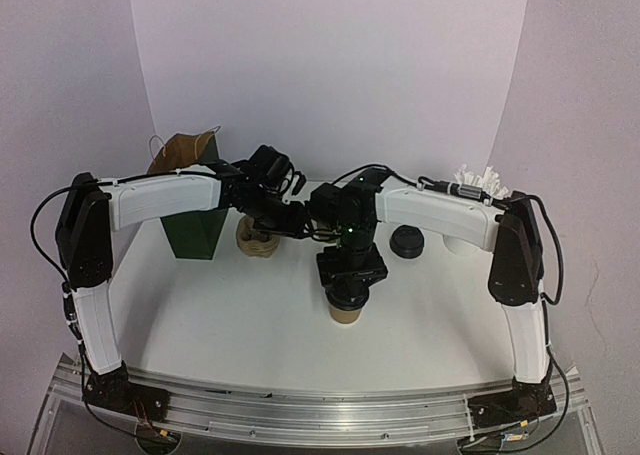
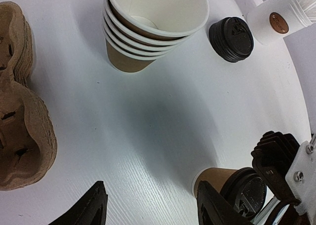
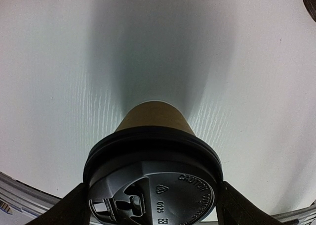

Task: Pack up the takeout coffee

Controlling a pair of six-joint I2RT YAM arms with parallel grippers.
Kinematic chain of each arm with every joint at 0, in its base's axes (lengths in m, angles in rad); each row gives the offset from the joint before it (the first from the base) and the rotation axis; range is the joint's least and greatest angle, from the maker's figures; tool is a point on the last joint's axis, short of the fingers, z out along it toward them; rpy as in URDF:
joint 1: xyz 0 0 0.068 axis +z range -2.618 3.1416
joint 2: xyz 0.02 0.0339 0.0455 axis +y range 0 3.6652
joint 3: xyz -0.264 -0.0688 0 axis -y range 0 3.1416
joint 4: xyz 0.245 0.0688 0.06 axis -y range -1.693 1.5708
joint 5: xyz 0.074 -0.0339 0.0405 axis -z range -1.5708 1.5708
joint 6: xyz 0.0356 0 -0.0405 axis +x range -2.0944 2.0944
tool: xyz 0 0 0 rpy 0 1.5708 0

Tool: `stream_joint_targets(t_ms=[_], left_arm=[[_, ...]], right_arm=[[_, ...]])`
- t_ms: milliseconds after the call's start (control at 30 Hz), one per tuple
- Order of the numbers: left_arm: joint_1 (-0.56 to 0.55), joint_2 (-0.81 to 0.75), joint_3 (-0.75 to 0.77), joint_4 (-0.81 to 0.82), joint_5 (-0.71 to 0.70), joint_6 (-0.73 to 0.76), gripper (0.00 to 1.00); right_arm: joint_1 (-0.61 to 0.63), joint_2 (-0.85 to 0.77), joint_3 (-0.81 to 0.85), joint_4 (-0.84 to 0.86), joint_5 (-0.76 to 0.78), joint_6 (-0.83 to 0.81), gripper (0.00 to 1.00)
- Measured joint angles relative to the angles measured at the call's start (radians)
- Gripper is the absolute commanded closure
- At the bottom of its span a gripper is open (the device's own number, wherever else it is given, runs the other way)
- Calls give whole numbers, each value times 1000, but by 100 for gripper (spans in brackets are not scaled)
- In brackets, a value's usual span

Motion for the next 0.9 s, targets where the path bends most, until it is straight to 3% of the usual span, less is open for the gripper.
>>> stream_joint_targets(t_ms=[300,900], left_arm=[[0,0,0,0,0,0,39],[0,0,13,-6,0,0,39]], right_arm=[[0,0,0,0,1,-5,25],[0,-22,-46,32,5,-44,23]])
